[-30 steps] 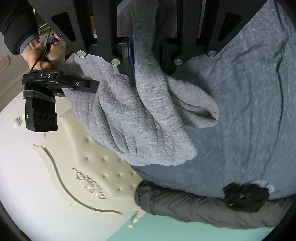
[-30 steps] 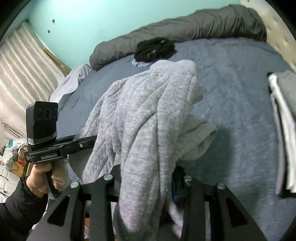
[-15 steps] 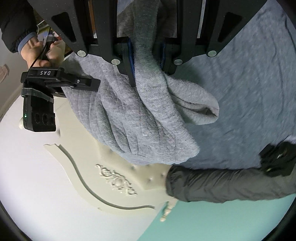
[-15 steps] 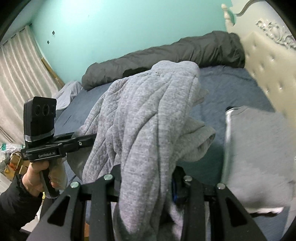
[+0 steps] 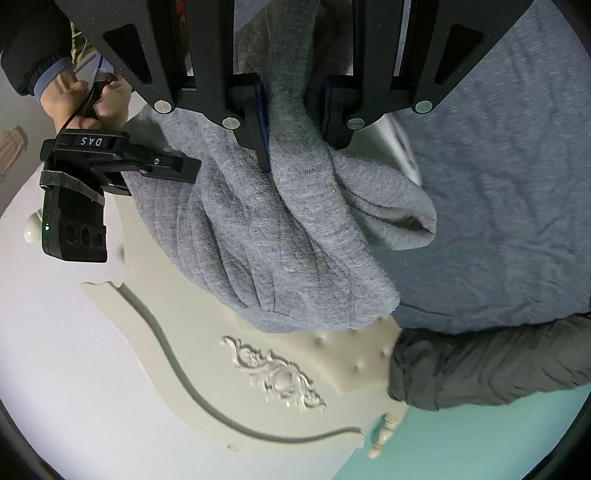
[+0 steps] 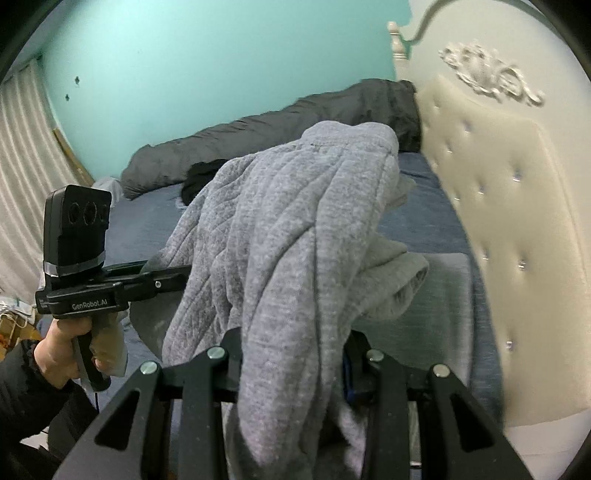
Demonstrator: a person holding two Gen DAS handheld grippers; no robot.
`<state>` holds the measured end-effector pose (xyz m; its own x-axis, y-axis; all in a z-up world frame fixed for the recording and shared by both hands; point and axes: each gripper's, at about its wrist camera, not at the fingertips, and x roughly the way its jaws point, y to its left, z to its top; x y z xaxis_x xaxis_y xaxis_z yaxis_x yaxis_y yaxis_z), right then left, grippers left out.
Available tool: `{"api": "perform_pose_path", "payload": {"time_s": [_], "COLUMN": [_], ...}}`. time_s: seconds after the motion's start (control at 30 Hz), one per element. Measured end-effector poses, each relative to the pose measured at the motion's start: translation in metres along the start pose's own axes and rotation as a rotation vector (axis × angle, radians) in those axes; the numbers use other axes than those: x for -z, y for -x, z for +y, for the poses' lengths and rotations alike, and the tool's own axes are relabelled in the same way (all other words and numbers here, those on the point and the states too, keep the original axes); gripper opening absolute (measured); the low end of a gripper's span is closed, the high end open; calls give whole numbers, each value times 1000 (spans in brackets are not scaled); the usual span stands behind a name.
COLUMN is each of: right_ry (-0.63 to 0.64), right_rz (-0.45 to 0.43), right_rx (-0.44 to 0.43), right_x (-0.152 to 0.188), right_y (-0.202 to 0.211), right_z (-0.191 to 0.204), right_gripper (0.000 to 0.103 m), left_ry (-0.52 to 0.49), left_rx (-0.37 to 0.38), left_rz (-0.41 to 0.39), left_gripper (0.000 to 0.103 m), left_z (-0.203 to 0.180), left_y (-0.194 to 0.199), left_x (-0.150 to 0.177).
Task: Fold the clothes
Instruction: 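Lower the grey sweater onto the clothes stack with both grippers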
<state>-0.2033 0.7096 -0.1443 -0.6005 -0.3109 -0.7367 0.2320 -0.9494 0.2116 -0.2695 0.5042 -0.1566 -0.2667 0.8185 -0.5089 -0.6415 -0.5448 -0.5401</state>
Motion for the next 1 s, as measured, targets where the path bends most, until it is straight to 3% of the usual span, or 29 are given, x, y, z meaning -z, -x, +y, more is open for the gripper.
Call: {"api": "perform_pose_path", "payload": {"time_s": [0.3, 0.43, 0.6, 0.83, 1.0], "right_ry": [-24, -60, -144, -202, -200], "right_rz": [83, 96, 73, -7, -107], "right_rx": [92, 113, 91, 154, 238], "right_x": [37, 55, 55, 51, 54], "right_y": [-45, -66, -63, -28, 5], "right_z": [-72, -87, -105, -104, -97], "right_gripper": [36, 41, 55, 61, 62], "left_ry": [56, 76, 81, 68, -18], "left_rx": [-32, -39, -36, -63, -119], "left_rz": [93, 124, 130, 105, 40], "left_gripper": [23, 23, 24, 29, 29], "left_z": [3, 12, 12, 13, 1], "left_y": [-95, -112, -112, -89, -63], "left_x": [32, 49, 49, 36, 32]}}
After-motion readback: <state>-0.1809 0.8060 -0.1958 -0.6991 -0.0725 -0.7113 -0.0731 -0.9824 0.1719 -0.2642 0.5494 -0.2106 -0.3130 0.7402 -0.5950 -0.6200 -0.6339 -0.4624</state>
